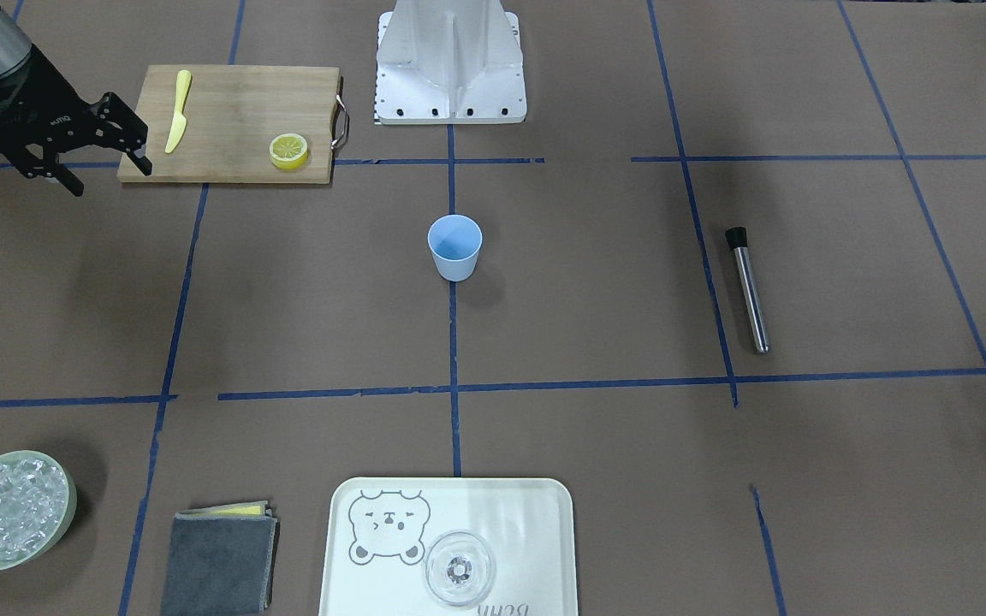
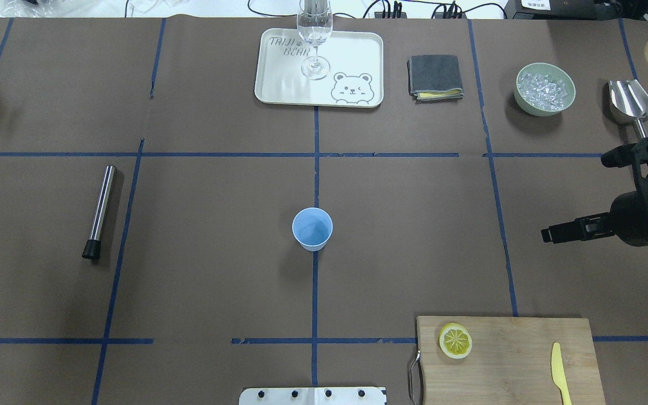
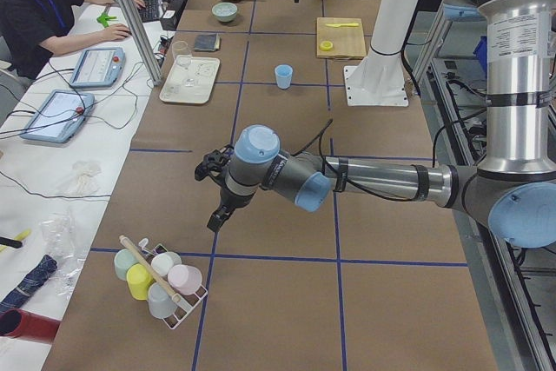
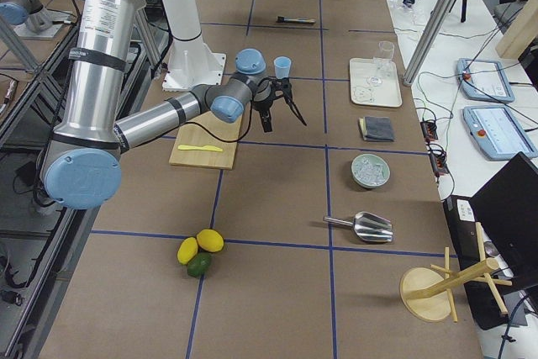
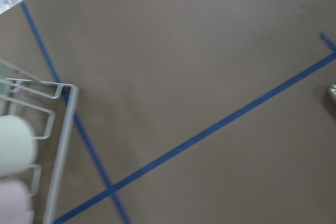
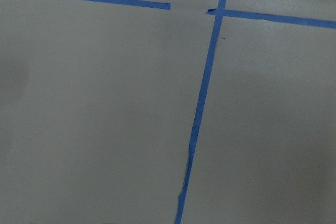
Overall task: Squeeze lemon into cup
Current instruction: 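Move the right gripper down toward the lemon slice on the cutting board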
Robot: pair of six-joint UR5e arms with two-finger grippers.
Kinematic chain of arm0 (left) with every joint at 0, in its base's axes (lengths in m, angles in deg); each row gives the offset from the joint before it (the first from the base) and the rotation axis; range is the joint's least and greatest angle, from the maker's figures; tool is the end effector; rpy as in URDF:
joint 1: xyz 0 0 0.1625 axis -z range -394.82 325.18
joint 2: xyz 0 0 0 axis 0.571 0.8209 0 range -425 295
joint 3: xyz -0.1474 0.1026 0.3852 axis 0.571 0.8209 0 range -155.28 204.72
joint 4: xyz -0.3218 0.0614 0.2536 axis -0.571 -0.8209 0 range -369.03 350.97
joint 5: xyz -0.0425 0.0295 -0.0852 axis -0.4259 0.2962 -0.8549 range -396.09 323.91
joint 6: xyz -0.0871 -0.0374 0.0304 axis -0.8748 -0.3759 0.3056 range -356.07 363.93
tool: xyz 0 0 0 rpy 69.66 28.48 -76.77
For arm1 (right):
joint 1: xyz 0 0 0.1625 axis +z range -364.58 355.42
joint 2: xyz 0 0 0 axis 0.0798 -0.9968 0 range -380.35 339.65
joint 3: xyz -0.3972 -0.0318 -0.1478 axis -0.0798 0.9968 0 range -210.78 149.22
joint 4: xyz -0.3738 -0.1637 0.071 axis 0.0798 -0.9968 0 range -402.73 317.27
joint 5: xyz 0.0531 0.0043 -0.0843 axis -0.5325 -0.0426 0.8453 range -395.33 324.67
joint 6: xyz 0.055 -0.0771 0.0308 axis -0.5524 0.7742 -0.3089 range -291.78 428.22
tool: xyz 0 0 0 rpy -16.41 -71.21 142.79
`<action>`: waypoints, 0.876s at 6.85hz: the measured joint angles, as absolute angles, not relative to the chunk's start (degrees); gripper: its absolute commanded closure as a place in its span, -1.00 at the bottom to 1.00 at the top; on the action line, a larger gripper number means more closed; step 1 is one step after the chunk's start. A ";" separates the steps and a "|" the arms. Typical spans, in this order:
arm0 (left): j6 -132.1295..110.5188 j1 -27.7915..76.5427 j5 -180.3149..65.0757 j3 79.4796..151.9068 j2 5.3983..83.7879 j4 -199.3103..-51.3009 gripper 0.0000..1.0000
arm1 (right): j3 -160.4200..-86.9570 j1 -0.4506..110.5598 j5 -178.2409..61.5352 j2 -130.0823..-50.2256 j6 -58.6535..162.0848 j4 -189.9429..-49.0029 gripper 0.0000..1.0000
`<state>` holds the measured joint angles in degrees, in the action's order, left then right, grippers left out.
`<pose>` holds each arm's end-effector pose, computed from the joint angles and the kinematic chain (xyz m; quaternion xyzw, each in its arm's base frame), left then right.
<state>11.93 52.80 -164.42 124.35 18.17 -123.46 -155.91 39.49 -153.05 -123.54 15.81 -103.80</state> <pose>-0.0522 -0.4682 0.5891 0.2377 0.3078 0.1600 0.9073 -0.2255 -0.3394 0.4081 0.1089 -0.4569 -0.0532 0.8812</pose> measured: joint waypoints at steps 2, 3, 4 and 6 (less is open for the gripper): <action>15.08 54.39 -164.47 122.78 16.39 -119.64 -1.00 | -158.52 32.56 -147.71 -124.01 8.06 -103.94 -1.00; 15.73 54.71 -164.43 122.86 16.46 -116.55 -1.00 | -159.84 27.82 -143.19 -123.91 3.89 -104.92 -1.00; 16.01 54.90 -164.43 123.19 16.50 -115.08 -1.00 | -161.69 23.54 -139.28 -123.18 0.70 -108.32 -1.00; 16.13 55.02 -164.53 123.42 16.59 -114.39 -1.00 | -163.88 15.81 -131.97 -118.28 -5.28 -116.97 -1.00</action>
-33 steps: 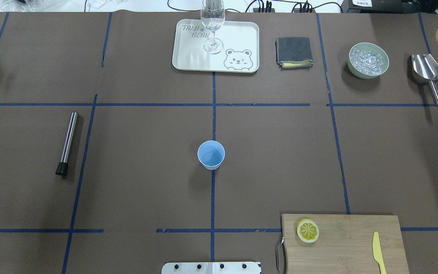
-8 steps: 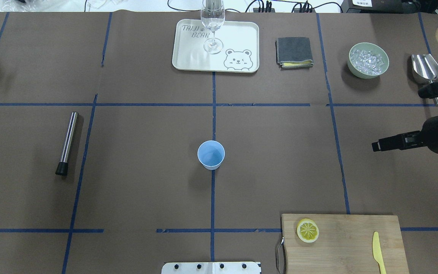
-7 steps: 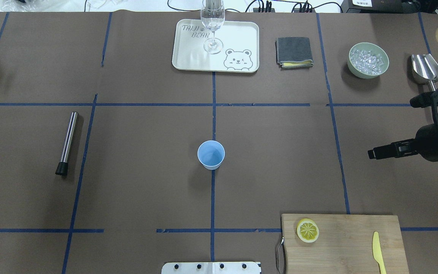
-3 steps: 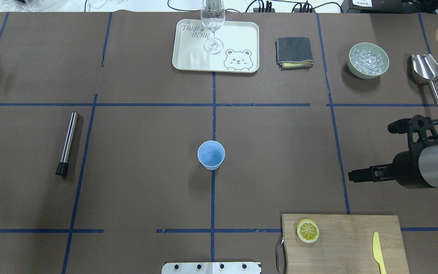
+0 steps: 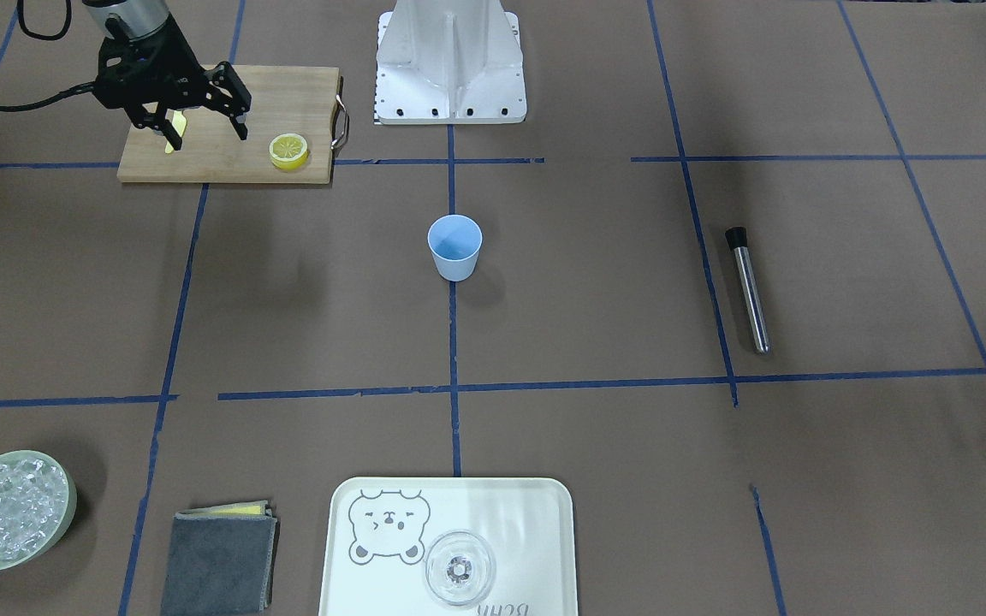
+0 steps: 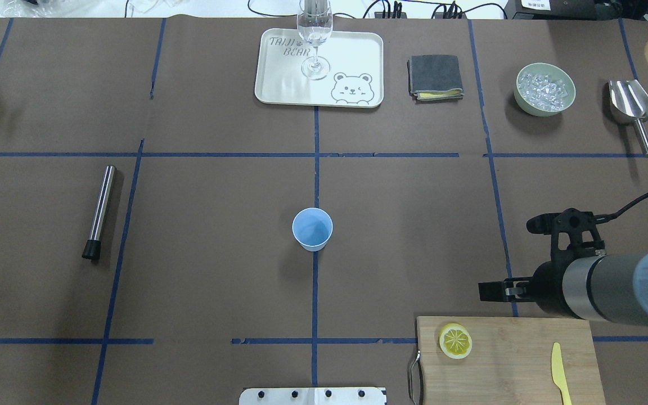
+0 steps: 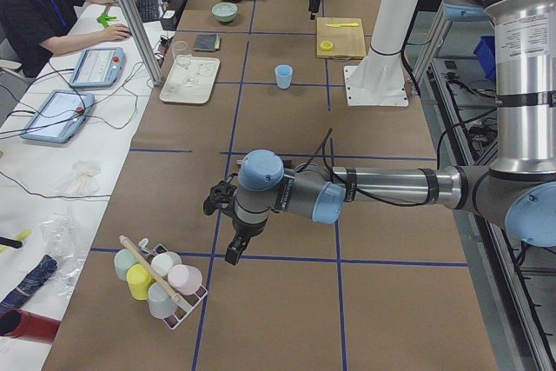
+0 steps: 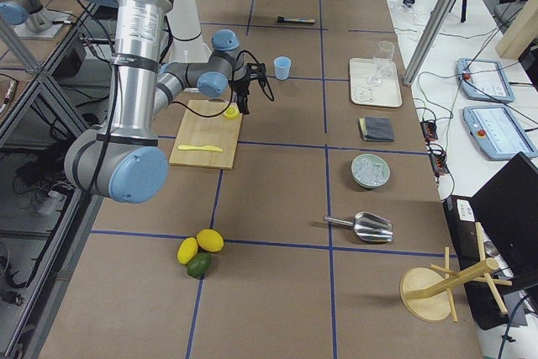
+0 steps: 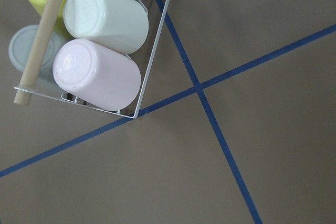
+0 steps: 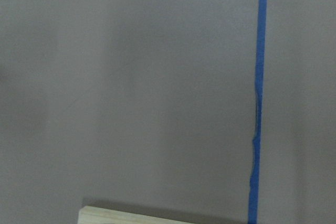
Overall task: Squeeze lemon into cup
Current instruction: 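Move the right gripper down toward the lemon slice on the cutting board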
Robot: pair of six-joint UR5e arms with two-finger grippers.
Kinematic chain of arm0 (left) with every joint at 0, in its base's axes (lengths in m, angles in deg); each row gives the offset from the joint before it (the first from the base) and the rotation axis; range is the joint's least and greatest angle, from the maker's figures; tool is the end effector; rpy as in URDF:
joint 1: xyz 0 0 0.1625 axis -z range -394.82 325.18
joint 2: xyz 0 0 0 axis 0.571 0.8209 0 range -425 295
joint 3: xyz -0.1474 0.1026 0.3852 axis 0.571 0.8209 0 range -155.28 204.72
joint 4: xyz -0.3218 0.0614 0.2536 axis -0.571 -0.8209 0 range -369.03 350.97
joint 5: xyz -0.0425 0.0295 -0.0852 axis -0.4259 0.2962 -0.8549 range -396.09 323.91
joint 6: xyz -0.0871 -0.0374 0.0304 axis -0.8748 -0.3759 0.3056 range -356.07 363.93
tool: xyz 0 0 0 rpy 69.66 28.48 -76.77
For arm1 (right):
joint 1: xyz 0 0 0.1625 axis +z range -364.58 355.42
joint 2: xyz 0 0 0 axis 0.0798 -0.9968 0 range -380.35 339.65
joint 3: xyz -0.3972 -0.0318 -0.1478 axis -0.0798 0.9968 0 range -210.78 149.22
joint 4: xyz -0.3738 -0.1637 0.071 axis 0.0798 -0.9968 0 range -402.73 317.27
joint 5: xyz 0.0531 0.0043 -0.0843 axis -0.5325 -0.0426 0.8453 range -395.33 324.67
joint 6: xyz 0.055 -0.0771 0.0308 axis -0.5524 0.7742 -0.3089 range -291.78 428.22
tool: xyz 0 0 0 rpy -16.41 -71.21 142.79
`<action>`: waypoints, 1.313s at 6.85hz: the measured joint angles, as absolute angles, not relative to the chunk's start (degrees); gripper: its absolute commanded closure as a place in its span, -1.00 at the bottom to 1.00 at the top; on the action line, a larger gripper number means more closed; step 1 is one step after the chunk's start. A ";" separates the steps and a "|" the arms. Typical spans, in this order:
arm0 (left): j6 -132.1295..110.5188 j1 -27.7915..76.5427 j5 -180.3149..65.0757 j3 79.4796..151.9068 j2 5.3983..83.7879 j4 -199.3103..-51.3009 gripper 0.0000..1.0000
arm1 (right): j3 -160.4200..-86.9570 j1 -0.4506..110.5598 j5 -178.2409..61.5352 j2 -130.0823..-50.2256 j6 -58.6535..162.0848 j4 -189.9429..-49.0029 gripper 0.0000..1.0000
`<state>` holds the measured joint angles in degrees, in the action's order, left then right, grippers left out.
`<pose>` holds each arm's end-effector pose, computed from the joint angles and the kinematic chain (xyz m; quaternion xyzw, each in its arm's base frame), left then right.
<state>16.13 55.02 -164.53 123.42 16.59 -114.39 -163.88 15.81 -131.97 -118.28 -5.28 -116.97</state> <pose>-0.0702 -0.4473 0.6291 0.1621 0.3109 0.1452 0.9252 -0.3340 -0.2541 0.3425 0.0862 -0.4237 0.0057 0.9017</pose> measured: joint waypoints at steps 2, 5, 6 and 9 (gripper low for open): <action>16.14 55.03 -164.77 123.65 16.63 -114.35 -1.00 | -164.02 9.68 -126.23 -112.66 -9.50 -124.16 -1.00; 16.22 55.11 -164.84 125.26 16.14 -114.54 -1.00 | -161.31 3.39 -120.00 -111.27 -13.18 -125.72 -0.99; 16.23 55.20 -164.84 126.09 15.81 -114.57 -1.00 | -159.48 2.70 -119.30 -111.03 -13.46 -125.40 -0.99; 16.23 55.38 -164.85 126.52 15.68 -114.58 -1.00 | -155.24 1.36 -119.01 -108.14 -14.27 -125.18 -0.97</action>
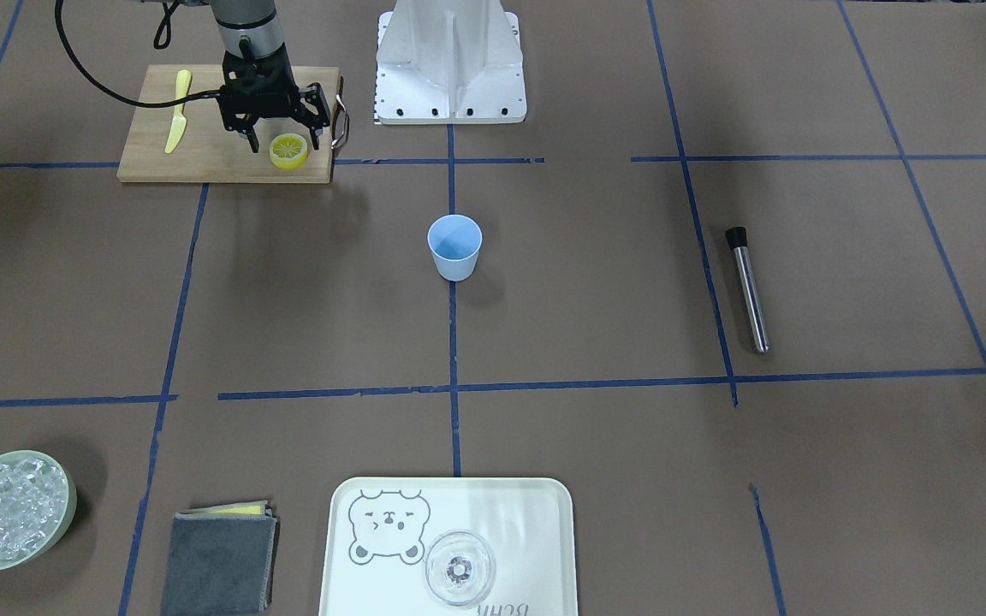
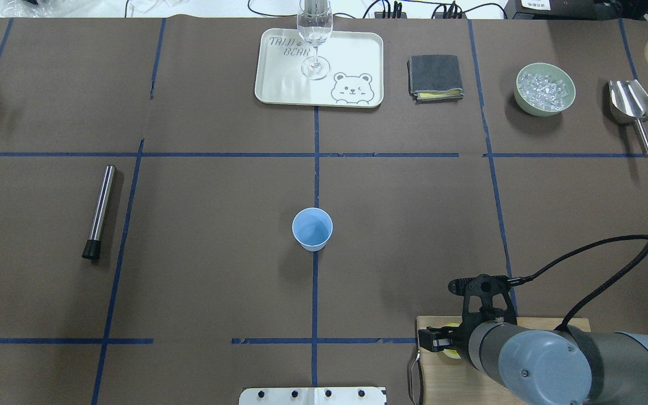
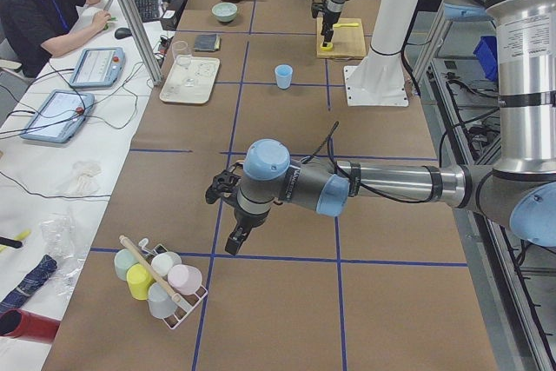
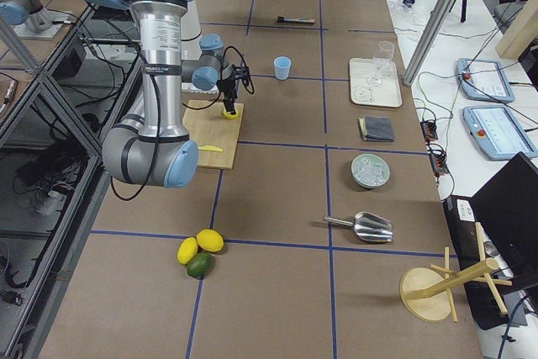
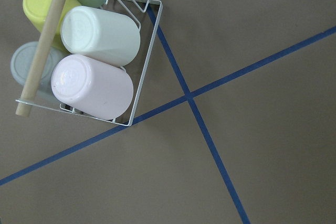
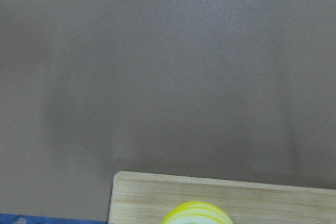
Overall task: Squeeze lemon into cup
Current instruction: 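Move the right gripper down toward the lemon slice on the cutting board, then close the right gripper on the lemon slice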
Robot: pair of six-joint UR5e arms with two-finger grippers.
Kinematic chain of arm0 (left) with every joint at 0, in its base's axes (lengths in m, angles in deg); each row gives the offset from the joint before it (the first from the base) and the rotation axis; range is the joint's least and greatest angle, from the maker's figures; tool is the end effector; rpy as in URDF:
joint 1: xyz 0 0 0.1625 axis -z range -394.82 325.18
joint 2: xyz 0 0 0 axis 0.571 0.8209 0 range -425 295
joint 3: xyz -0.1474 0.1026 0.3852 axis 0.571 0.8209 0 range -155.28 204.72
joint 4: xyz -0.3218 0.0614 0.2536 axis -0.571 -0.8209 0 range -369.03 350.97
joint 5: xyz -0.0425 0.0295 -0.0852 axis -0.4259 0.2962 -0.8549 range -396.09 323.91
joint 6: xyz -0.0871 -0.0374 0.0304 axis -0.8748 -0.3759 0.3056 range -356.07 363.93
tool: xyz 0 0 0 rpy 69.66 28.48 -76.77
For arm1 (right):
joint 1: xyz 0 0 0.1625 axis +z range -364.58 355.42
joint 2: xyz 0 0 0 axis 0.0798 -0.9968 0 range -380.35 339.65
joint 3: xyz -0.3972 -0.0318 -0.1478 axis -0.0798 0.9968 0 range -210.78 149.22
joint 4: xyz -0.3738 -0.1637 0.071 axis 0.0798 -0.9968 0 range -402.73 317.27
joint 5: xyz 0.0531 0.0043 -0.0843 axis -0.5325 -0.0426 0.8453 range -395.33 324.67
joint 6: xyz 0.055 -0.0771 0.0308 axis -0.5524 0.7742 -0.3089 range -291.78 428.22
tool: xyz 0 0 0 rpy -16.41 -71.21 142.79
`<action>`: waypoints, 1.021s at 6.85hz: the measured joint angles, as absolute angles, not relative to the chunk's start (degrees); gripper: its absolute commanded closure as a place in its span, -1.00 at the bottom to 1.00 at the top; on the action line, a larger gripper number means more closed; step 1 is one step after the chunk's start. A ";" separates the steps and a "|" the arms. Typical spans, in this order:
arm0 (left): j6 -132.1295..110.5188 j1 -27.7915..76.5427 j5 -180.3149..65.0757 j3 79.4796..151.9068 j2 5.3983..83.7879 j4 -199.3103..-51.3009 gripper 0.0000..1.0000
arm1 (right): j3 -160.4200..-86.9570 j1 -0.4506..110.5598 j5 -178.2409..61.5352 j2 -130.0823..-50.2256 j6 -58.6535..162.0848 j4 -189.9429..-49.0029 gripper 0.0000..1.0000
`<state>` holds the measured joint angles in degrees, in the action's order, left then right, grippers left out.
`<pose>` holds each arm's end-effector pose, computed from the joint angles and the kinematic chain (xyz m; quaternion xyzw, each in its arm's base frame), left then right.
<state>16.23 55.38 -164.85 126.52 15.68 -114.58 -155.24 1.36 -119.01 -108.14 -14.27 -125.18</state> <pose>-0.0726 -0.4417 0.6078 0.1826 0.3098 0.1499 0.9210 -0.4540 -0.1923 0.3544 0.0947 -0.3672 0.0080 0.9253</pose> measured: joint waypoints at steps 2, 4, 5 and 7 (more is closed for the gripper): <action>16.23 55.42 -164.85 126.52 15.68 -114.58 -1.00 | -154.38 0.74 -119.00 -107.88 -14.44 -125.17 -0.91; 16.21 55.44 -164.85 126.67 15.67 -114.58 -1.00 | -153.84 0.63 -119.00 -108.12 -14.43 -125.21 -0.82; 16.19 55.44 -164.83 126.72 15.62 -114.58 -1.00 | -153.46 0.58 -119.02 -108.04 -14.46 -125.19 -0.77; 16.22 55.44 -164.74 126.76 15.60 -114.58 -1.00 | -153.09 0.54 -119.10 -107.99 -14.49 -125.17 -0.69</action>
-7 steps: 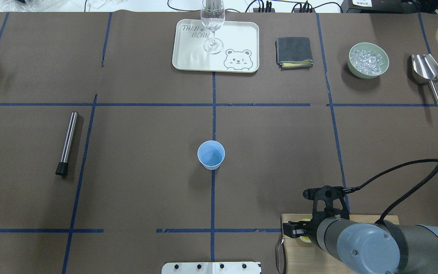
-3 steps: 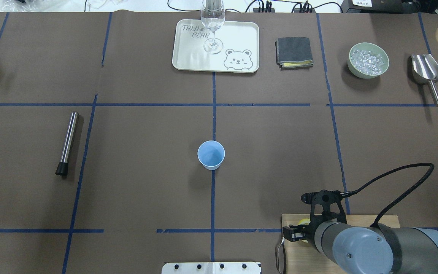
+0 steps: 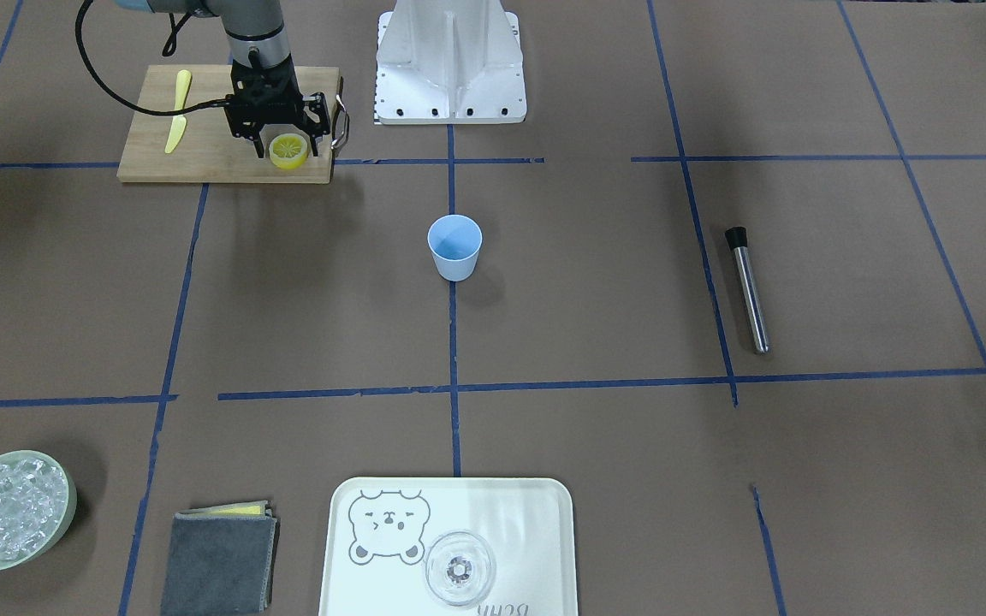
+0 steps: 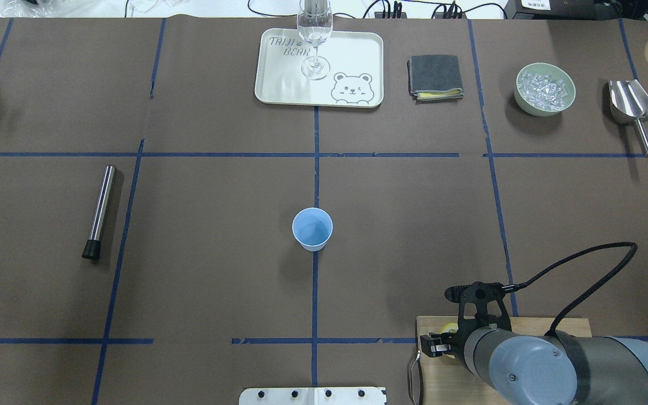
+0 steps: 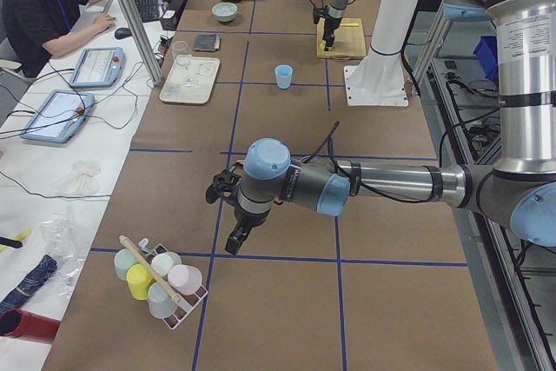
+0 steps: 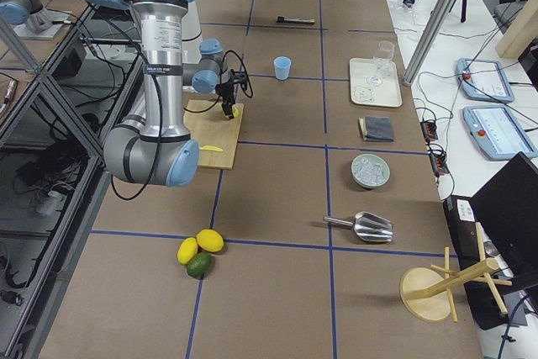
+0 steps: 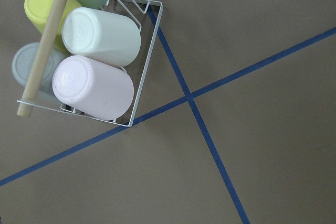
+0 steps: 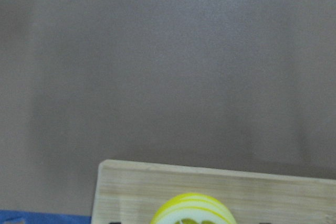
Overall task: Squeeze lemon into cup
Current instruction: 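Close the right gripper on the lemon slice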
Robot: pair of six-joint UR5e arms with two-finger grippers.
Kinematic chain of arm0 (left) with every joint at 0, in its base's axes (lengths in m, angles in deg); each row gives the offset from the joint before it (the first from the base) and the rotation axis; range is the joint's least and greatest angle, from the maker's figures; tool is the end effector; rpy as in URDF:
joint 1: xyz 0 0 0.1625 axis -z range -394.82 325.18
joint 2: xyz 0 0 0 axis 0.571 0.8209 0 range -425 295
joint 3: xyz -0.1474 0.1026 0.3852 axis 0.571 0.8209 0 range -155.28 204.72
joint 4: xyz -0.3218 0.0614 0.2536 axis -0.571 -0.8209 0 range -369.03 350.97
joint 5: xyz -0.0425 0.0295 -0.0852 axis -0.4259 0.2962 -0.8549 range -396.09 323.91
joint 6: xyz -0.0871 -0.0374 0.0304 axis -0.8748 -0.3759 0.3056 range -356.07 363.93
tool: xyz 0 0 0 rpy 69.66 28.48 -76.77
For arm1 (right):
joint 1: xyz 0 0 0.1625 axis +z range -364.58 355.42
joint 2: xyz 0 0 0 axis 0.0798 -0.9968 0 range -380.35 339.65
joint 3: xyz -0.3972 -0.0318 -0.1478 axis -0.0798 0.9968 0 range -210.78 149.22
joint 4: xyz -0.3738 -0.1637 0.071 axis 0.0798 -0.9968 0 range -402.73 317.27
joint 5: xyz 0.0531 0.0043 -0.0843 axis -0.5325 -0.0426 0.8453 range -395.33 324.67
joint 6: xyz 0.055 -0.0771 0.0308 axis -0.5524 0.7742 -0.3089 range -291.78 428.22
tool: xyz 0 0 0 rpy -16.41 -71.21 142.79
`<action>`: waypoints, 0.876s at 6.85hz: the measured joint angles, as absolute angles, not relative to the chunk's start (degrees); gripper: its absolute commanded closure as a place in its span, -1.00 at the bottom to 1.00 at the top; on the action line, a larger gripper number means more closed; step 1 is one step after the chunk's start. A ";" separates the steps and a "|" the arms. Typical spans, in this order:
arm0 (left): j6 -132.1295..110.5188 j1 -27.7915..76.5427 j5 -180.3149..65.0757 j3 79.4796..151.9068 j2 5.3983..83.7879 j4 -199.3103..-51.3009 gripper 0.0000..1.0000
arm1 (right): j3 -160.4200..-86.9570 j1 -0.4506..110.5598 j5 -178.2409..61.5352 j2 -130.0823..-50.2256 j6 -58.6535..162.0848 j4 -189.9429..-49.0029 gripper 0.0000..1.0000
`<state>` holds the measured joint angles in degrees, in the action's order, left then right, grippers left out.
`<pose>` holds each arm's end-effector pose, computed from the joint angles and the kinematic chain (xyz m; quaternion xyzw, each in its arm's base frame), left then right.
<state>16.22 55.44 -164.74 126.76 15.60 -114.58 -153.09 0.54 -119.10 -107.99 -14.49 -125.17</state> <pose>-0.0732 -0.4411 0.6064 0.1840 0.3086 0.1496 0.9212 -0.4656 -0.1864 0.3704 0.0893 -0.3520 0.0019 0.9317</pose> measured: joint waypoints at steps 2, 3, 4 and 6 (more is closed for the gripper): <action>16.23 55.44 -164.62 126.76 15.59 -114.60 -1.00 | -153.04 0.52 -119.17 -108.05 -14.49 -125.17 -0.64; 16.21 55.44 -164.59 126.76 15.60 -114.64 -1.00 | -153.04 0.52 -119.22 -108.06 -14.47 -125.17 -0.63; 16.17 55.44 -164.56 126.77 15.59 -114.66 -1.00 | -153.04 0.52 -119.29 -108.06 -14.43 -125.17 -0.54; 16.16 55.44 -164.51 126.90 15.57 -114.67 -1.00 | -153.11 0.48 -119.47 -108.06 -14.41 -125.17 -0.48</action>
<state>16.16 55.44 -164.51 126.90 15.57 -114.67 -153.11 0.48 -119.47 -108.06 -14.41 -125.17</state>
